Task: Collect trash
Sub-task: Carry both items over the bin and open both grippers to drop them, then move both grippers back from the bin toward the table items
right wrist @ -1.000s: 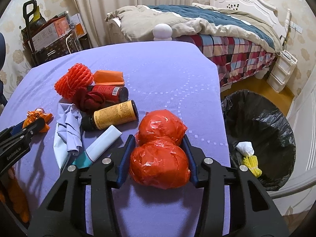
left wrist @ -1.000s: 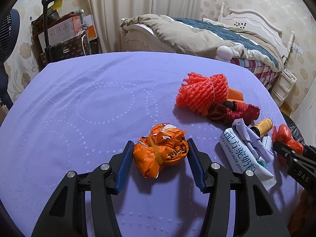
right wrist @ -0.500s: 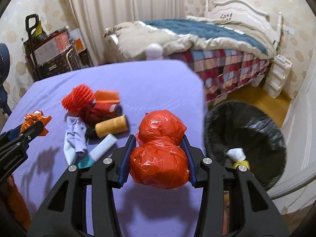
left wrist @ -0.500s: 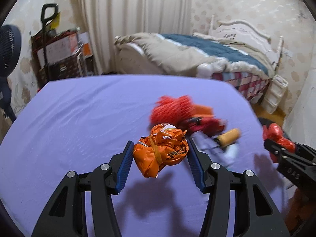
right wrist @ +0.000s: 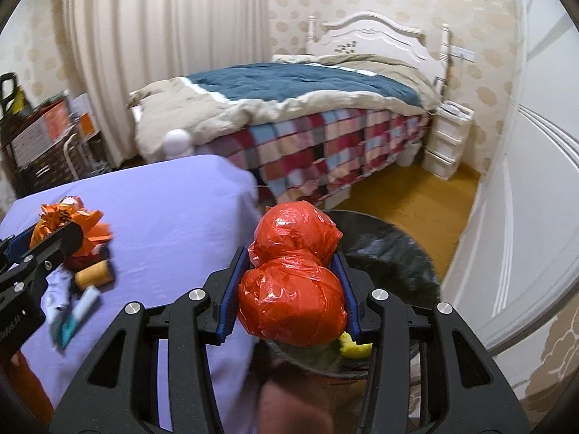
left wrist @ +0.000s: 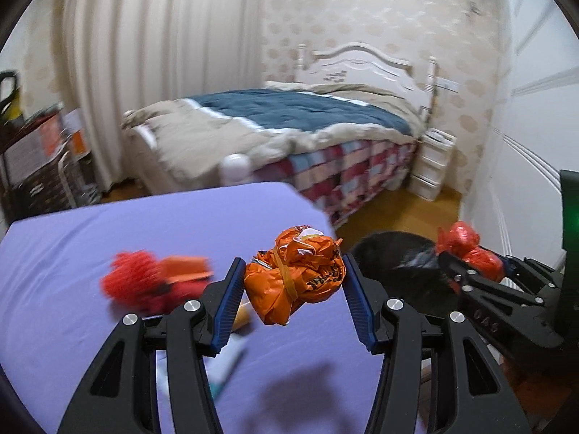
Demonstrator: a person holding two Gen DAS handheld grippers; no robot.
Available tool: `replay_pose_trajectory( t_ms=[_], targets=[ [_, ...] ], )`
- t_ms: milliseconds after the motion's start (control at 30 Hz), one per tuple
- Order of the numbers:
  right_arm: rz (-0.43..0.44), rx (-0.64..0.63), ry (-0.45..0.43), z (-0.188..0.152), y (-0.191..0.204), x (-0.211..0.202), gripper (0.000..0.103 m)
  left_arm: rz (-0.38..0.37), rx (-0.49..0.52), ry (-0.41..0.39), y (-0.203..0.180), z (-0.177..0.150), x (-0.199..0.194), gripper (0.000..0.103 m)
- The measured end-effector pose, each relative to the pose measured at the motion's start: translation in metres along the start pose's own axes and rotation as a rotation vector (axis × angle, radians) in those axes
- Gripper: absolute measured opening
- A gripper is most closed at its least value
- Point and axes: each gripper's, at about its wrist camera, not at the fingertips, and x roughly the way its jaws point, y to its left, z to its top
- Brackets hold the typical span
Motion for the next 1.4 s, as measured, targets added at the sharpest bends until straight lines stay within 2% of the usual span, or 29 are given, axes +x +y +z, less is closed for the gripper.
replay_pose_trajectory(
  t_ms=[200,467,667,933,1067,1133,1167,1233,1400],
  targets=[
    [-0.045,0.052,0.017,0.002,-0.038,0.023,0.044,-0.043,0.057,0.027,-0.044,0.010,0.044,0.053],
    [-0.079,0.083,0.043,0.003,-0.072,0.050,0.045,-0.053,0.103,0.097,-0.078,0.014,0.091,0.053],
    [-0.092,0.097,0.066,0.001,-0.084,0.068,0.045,-0.043,0.109,0.147,-0.088,0.014,0.117,0.054],
    [-0.097,0.107,0.091,-0.003,-0.093,0.082,0.045,-0.038,0.124,0.178,-0.098,0.011,0.131,0.054],
    [-0.097,0.109,0.092,-0.001,-0.095,0.084,0.046,-0.030,0.120,0.177,-0.099,0.012,0.133,0.062],
    [-0.100,0.116,0.091,-0.001,-0.098,0.085,0.050,-0.020,0.117,0.175,-0.099,0.012,0.133,0.071],
    [-0.101,0.120,0.091,-0.001,-0.099,0.084,0.057,-0.017,0.112,0.170,-0.098,0.012,0.131,0.073],
    [-0.110,0.125,0.085,-0.001,-0.100,0.084,0.058,-0.006,0.105,0.162,-0.096,0.013,0.130,0.077],
    [-0.119,0.132,0.083,0.000,-0.100,0.081,0.060,0.003,0.102,0.152,-0.093,0.013,0.122,0.079]
  ],
)
